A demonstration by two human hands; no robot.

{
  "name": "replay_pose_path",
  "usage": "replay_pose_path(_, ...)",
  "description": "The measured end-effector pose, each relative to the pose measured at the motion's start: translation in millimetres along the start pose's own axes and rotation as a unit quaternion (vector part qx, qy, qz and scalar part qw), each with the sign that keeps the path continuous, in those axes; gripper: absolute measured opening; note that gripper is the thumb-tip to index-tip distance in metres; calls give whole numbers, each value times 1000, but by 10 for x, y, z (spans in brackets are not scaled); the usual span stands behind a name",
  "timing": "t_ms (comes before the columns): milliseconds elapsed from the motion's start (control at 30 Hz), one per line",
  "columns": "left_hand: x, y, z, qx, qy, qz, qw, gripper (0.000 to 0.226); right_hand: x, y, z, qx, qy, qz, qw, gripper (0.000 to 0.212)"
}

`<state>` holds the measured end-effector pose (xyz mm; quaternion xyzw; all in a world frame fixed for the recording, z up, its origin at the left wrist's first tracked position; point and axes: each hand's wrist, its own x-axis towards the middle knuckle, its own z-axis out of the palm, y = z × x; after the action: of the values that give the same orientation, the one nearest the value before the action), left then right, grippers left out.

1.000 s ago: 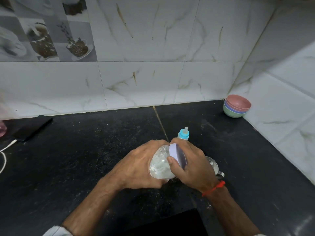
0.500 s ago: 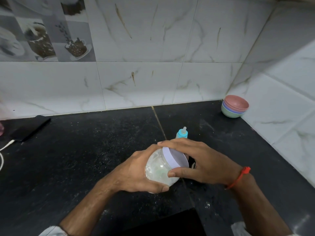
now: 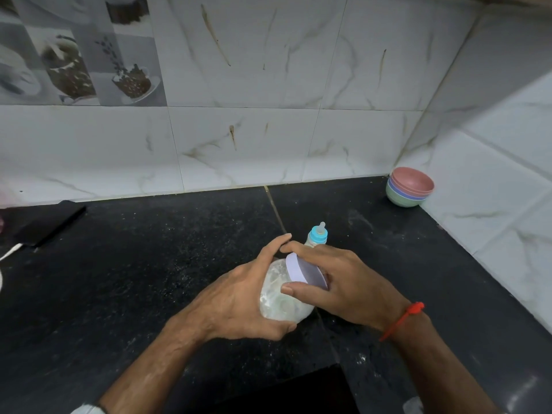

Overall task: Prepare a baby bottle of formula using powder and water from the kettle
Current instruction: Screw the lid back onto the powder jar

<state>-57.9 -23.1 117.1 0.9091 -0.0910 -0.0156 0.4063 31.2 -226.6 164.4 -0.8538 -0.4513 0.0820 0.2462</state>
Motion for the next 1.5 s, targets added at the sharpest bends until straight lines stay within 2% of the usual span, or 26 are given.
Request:
replay_pose_path(100, 19, -21, -31, -12, -20, 0, 1000, 137, -37, 52, -67, 25, -46, -25, 998, 61)
replay_pose_path(267, 7, -106, -107, -42, -70, 4, 997, 140, -59, -1, -123, 31, -108, -62, 992, 60)
replay_pose_path(467, -24, -176, -97, -105, -98, 6, 990, 141, -126, 7, -140, 2, -169, -71, 983, 75)
replay_pose_path(700, -1, -167, -47, -134, -58, 22, 989, 133, -63, 3, -131, -26, -127, -43, 991, 82)
replay_pose_path(833, 35, -107, -99, -120, -62, 15, 991, 136, -50, -10, -109, -39, -88, -46, 994, 71)
replay_pose_path(933, 67, -70, -172, -109, -71, 16, 991, 136, -67, -9, -183, -3, -72, -80, 994, 63)
replay_pose_path(1100, 18, -115, -251, -182, -118, 40, 975, 122, -175, -114, -633, 93, -30, -166, 981, 46)
replay_pose_path(1267, 13, -153, -177, -190, -89, 40, 977, 123, -187, -112, -714, 76, -81, -131, 985, 62)
replay_pose_path(1400, 35, -102, -150, -175, -105, 50, 978, 120, -124, -123, -554, 49, -120, -123, 984, 65)
replay_pose_path(1500, 56, -109, -126, -175, -102, 42, 978, 129, -122, -112, -533, 30, -168, -106, 980, 71)
